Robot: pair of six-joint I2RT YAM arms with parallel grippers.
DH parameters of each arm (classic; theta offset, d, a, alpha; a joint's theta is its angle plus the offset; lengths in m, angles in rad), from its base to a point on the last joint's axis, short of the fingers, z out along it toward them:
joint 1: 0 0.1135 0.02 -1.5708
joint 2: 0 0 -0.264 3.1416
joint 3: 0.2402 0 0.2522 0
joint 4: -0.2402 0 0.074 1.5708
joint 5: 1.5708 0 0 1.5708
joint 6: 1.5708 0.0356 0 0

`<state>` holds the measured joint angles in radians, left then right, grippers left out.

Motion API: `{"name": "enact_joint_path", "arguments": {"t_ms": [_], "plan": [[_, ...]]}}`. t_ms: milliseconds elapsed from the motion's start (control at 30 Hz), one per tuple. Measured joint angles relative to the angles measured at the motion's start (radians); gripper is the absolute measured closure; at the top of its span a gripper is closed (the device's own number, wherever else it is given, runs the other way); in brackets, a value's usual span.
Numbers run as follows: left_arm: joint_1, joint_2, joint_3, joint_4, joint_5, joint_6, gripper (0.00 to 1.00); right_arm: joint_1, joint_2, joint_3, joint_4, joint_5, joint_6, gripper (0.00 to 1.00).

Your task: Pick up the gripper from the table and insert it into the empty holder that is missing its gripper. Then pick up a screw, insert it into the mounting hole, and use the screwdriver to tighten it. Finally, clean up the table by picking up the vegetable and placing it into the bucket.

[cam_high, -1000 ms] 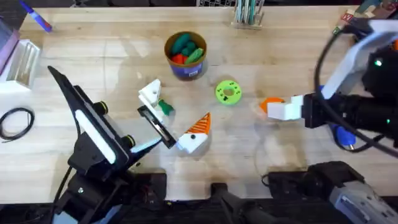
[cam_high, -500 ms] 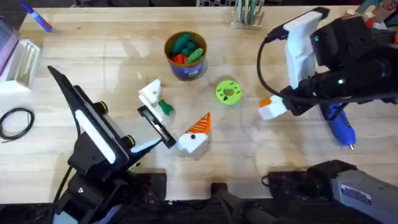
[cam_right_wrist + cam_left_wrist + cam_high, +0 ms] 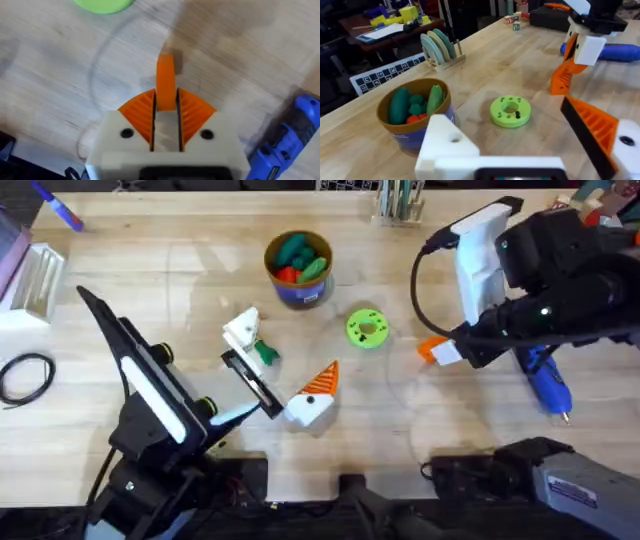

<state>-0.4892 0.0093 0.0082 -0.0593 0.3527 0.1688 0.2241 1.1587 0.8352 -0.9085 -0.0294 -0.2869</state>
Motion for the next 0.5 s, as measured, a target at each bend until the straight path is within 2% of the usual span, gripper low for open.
{"name": "enact_joint_path", "arguments": {"t_ms": [33, 133, 167, 367, 500], "plan": [[0.0, 0.0, 0.0, 0.0, 0.0, 0.0, 0.014, 0.0, 0.0, 0.0, 0.0, 0.0, -0.002, 0.755], [0.0, 0.0, 0.0, 0.0, 0.0, 0.0, 0.013, 0.0, 0.0, 0.0, 0.006, 0.004, -0.004, 0.949], [0.0, 0.0, 0.0, 0.0, 0.0, 0.0, 0.013, 0.0, 0.0, 0.0, 0.011, 0.004, -0.004, 0.983], [0.0, 0.0, 0.0, 0.0, 0.0, 0.0, 0.013, 0.0, -0.004, 0.005, 0.003, 0.005, 0.007, 0.988], [0.0, 0.0, 0.0, 0.0, 0.0, 0.0, 0.013, 0.0, -0.073, 0.038, -0.001, -0.002, 0.026, 0.99]]}}
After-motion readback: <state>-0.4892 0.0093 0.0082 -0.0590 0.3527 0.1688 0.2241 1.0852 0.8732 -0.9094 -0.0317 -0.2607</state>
